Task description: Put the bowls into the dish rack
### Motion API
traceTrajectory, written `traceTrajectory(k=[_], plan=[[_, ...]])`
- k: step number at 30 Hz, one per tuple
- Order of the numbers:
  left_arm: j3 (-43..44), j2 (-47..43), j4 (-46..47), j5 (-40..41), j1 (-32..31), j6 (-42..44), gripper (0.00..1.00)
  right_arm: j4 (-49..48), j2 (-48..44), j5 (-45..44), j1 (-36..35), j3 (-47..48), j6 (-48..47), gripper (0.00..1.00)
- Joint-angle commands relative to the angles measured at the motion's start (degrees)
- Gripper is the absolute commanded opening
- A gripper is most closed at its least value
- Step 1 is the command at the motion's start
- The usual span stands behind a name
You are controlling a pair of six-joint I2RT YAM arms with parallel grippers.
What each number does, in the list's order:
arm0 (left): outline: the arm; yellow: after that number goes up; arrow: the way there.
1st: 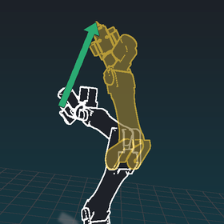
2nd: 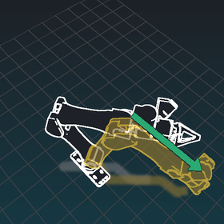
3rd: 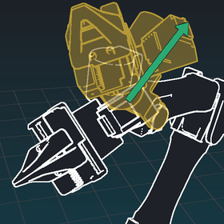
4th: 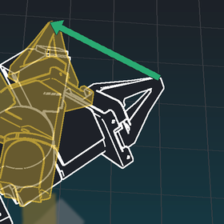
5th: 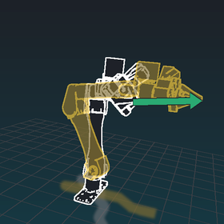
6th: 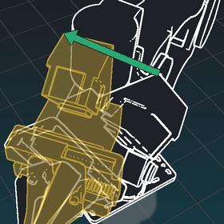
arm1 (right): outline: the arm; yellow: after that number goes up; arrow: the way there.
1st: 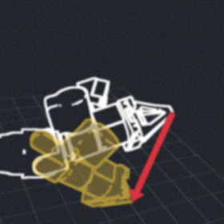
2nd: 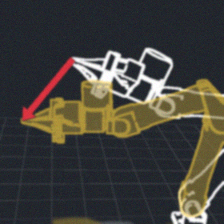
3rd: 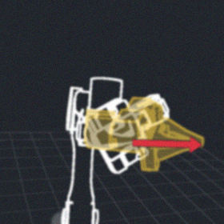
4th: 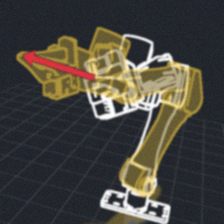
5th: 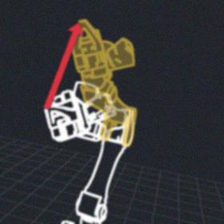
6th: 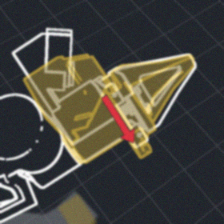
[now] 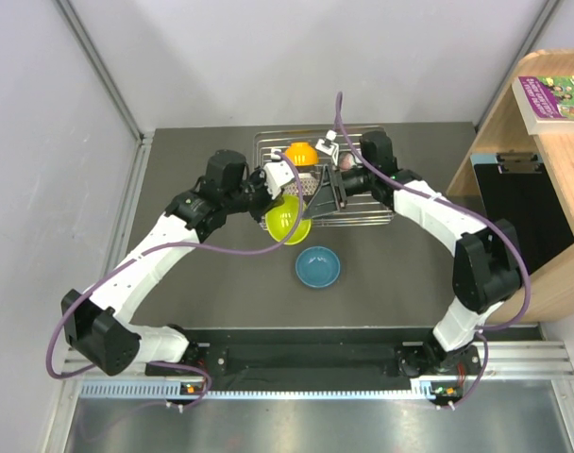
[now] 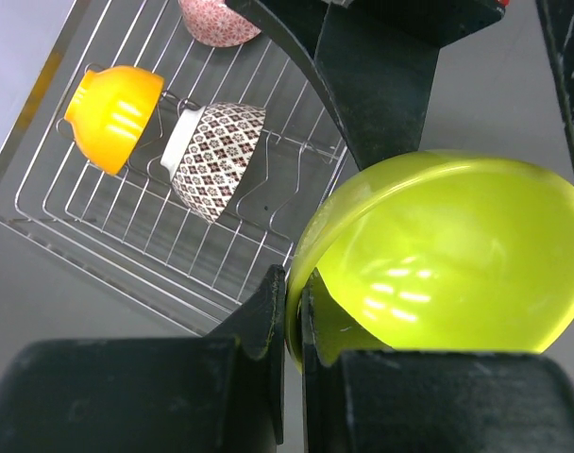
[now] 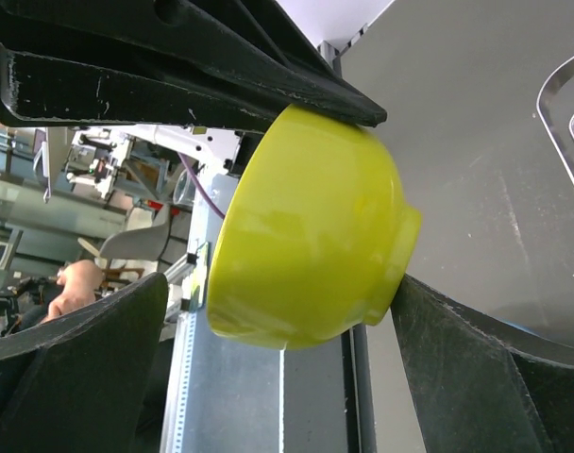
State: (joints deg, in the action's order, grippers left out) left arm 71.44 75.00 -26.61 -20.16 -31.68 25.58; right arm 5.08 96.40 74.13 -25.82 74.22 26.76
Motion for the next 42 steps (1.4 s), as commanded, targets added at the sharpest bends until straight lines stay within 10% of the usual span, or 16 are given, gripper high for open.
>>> traceTrajectory(k=[1, 17, 31, 36, 42], plan=[[2.13, -0.38, 3.94, -1.55, -0.05, -0.89, 0.0, -3.41, -0.95, 2.42, -1.95, 0.67, -0.75, 1.0], [1.86, -1.17, 4.11, -1.72, -0.05, -1.24, 0.0, -2.8, 1.6, 1.81, -3.62, 0.93, -1.28, 0.91], [1.16, -1.09, 4.37, -1.98, 0.04, -1.32, 0.02, -4.64, 1.33, 5.94, -3.8, 0.49, -0.75, 0.14], [1.07, -1.44, 3.93, -3.13, -0.05, -1.06, 0.63, -4.47, 1.33, 3.4, -3.62, 0.32, -1.1, 0.0], [0.46, -2.75, 4.2, -1.37, 0.74, -1.85, 0.97, -3.68, 0.63, -0.29, -2.48, -0.21, -1.89, 0.0]])
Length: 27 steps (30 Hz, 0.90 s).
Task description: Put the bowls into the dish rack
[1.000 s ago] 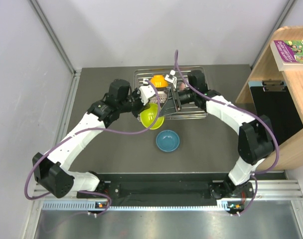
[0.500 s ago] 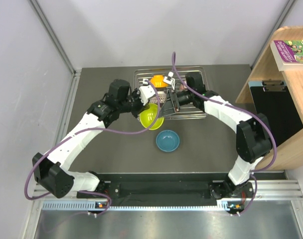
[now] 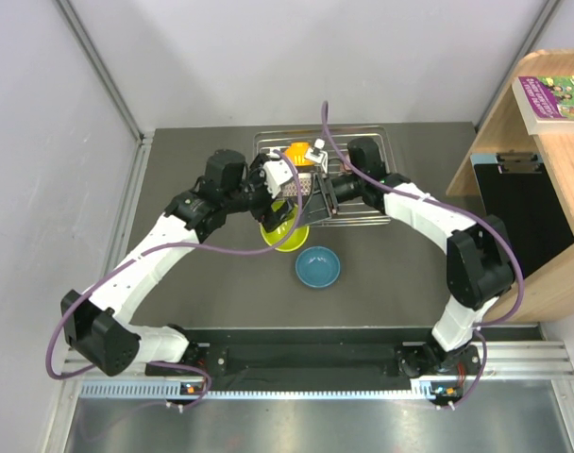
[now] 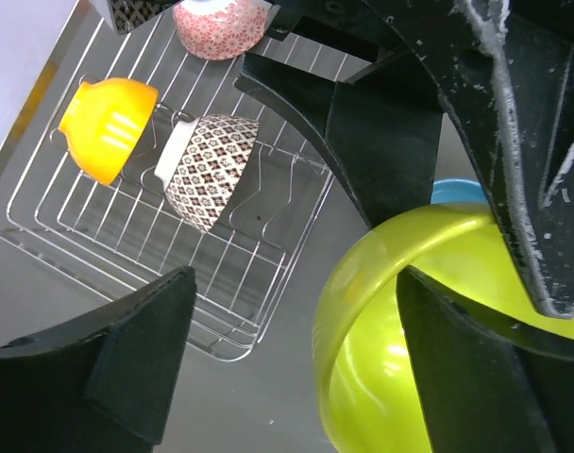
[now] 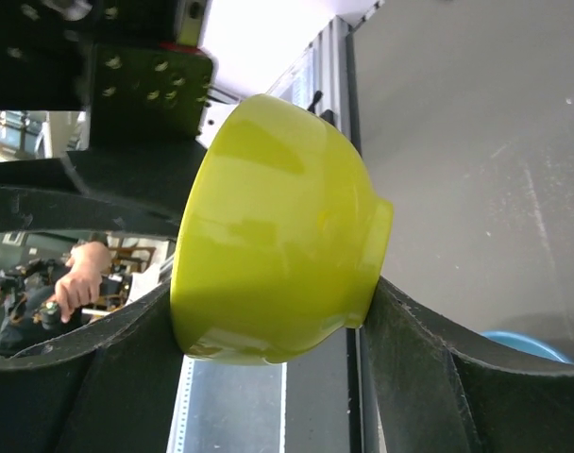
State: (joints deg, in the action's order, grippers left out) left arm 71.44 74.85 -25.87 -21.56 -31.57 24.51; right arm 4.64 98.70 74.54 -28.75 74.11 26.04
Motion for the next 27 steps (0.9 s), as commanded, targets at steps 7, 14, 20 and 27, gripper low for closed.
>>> traceTrajectory(k=[7, 14, 20, 27], plan=[[0.19, -5.94, 4.51, -5.24, 6.87, -4.21, 0.99, -1.93, -3.24, -5.28, 3.7, -0.98, -2.4, 0.0], [-2.44, -9.02, 2.41, -8.68, 13.2, -5.8, 0.99, 11.4, -5.79, -16.17, 8.09, 3.84, -12.75, 0.0], [-5.78, -8.58, -2.34, -9.2, 13.2, -3.95, 0.99, 19.43, -8.51, -35.24, 9.85, 7.89, -20.67, 0.0], [-9.83, -9.55, -6.11, -12.97, 13.03, -1.23, 0.99, 24.26, -10.63, -54.46, 10.21, 11.32, -25.52, 0.0]])
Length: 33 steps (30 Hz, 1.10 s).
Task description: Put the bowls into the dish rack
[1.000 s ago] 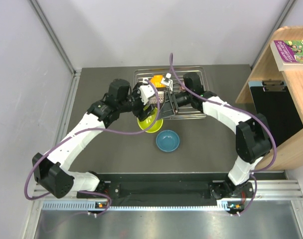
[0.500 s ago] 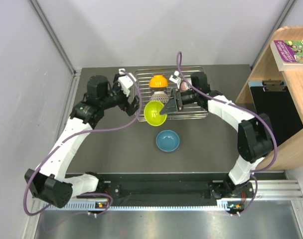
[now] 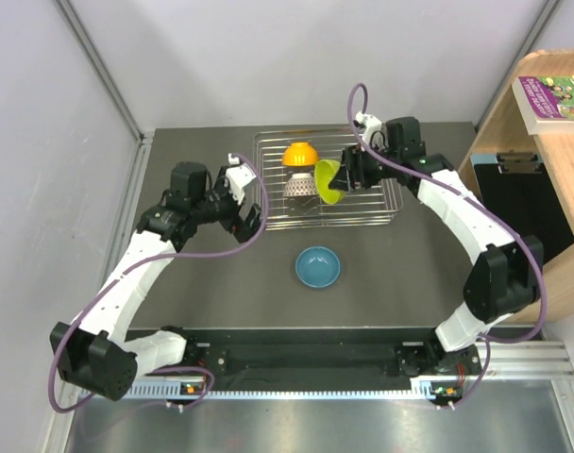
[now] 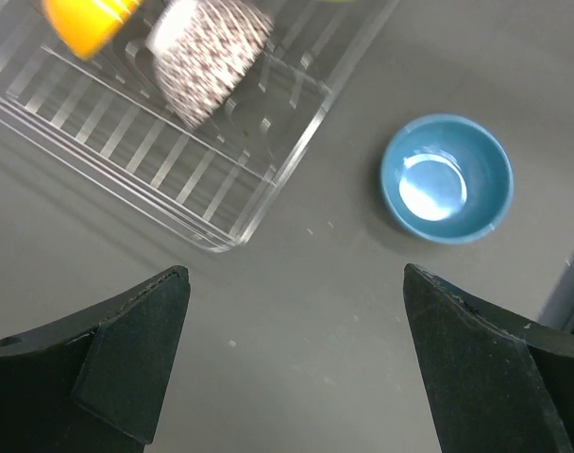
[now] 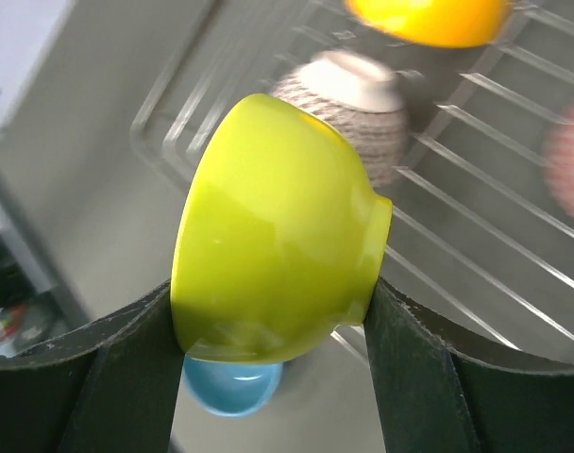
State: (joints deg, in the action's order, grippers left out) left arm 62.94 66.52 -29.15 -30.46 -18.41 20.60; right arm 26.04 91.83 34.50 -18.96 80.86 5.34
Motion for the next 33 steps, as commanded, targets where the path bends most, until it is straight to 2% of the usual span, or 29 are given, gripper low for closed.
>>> traceTrajectory(k=[1, 6, 9, 26, 33], plan=[[-1.93, -1.22, -3.45, -4.34, -0.22, 2.95, 0.99, 3.66, -3.77, -17.07, 0.33, 5.0, -7.25, 0.0], [-4.13, -2.36, -5.22, -6.19, -0.83, 4.8, 0.99, 7.09, -1.75, -31.3, 0.15, 7.56, -10.53, 0.0], [-4.84, -2.36, -5.57, -7.07, -1.45, 5.41, 0.99, 8.32, -0.17, -35.97, 0.07, 7.65, -11.85, 0.0], [-7.3, -2.8, -5.31, -8.65, -3.38, 5.24, 0.99, 7.62, 8.45, -54.26, -3.98, 5.98, -13.08, 0.0], [-7.3, -3.5, -5.39, -9.0, -3.47, 5.42, 0.99, 7.62, 11.96, -58.67, -5.21, 6.15, -14.13, 0.0]])
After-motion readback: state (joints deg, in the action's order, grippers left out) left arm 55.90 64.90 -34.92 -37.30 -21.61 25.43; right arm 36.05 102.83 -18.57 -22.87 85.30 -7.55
